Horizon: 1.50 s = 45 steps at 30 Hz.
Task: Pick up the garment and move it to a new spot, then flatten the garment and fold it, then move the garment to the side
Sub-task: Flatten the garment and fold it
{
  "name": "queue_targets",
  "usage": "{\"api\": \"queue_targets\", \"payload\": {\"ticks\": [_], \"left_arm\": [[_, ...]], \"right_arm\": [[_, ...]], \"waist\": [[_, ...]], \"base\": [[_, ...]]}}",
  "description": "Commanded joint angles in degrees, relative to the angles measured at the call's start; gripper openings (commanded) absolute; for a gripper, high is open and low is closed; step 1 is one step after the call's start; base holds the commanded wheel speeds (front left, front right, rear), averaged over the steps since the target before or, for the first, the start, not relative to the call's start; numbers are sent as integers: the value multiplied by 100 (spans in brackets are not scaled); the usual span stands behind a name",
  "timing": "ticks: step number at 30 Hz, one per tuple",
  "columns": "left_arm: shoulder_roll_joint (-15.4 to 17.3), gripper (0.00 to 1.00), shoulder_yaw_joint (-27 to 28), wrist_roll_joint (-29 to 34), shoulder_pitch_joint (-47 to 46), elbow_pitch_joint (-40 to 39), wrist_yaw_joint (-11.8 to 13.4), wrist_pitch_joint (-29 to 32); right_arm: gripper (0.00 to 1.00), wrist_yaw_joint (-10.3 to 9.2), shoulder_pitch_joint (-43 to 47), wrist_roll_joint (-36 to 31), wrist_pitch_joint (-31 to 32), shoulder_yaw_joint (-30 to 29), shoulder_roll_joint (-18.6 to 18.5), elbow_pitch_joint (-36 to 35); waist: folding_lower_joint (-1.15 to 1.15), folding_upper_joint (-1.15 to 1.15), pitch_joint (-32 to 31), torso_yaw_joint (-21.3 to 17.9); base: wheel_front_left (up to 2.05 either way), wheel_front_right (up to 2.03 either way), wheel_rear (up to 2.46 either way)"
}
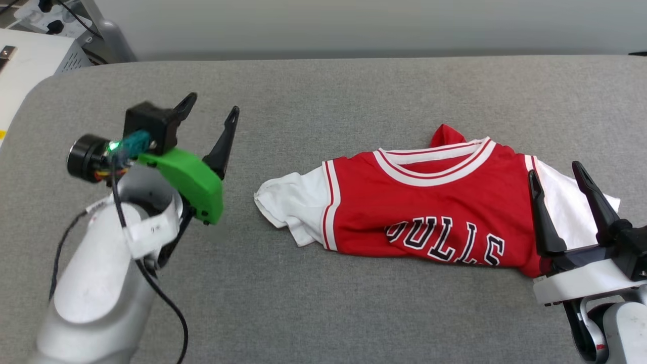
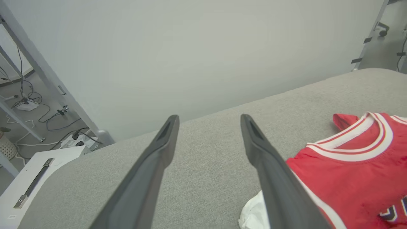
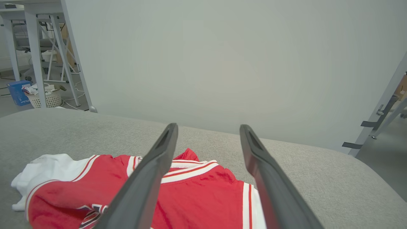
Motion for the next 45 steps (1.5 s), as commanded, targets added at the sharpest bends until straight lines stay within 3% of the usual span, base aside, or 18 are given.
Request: {"api": "queue_targets", "payload": {"ticks": [1, 8, 14, 20, 26, 28, 29, 30, 35, 36, 40, 45], "left_arm": [[209, 100, -236, -231, -290, 6, -13, 379], [799, 100, -1418, -1779, -1379, 68, -14, 2493], [1167, 100, -2213, -2512, -1900, 342, -15, 3586], [1449, 100, -2888, -2782, -2157, 739, -15, 3930], [1537, 100, -3525, -3055, -2144, 1150, -15, 3900], [1535, 100, -3870, -3073, -2101, 1412, -15, 3590], [1544, 37, -3937, -3079, -2095, 1445, -15, 3523], [1549, 0, -3989, -3094, -2090, 1481, -15, 3407], [1694, 0, -4002, -3206, -2087, 1561, -15, 2740], [1801, 0, -3845, -3327, -2036, 1597, -15, 2321], [2028, 0, -3625, -3451, -1916, 1550, -11, 1905], [2350, 0, -3418, -3500, -1774, 1312, 116, 1602]], "right_arm": [[100, -5, 5, -54, -27, 2, 6, -50], [100, -5, -234, -156, -27, 6, 25, -207], [100, -5, -442, -186, -27, 34, 39, -245], [100, -5, -630, -213, -27, 110, 68, -242], [100, -5, -746, -230, -27, 141, 102, -174], [100, -5, -787, -250, -27, 139, 112, -100], [100, -5, -792, -255, -27, 137, 107, -84], [100, -5, -795, -261, -27, 121, 95, -76], [100, -5, -796, -251, -27, -115, -82, -126], [100, -5, -762, -185, -27, -305, -364, -138], [100, -5, -836, 68, -18, -388, -911, -26], [100, -5, -1127, 729, 782, -46, -1790, 43]], "waist": [[0, 0, 144, -78], [0, 0, 526, -216], [0, 0, 874, -380], [0, 0, 1162, -552], [0, 0, 1313, -619], [0, 0, 1315, -618], [0, 0, 1295, -610], [0, 0, 1256, -594], [0, 0, 1014, -493], [0, 0, 837, -404], [0, 0, 692, -314], [0, 0, 638, -207]], "base": [[0, 0, 0], [0, 0, 0], [0, 0, 0], [0, 0, 0], [0, 0, 0], [0, 0, 0], [0, 0, 0], [0, 0, 0], [0, 0, 0], [0, 0, 0], [0, 0, 0], [0, 0, 0]]}}
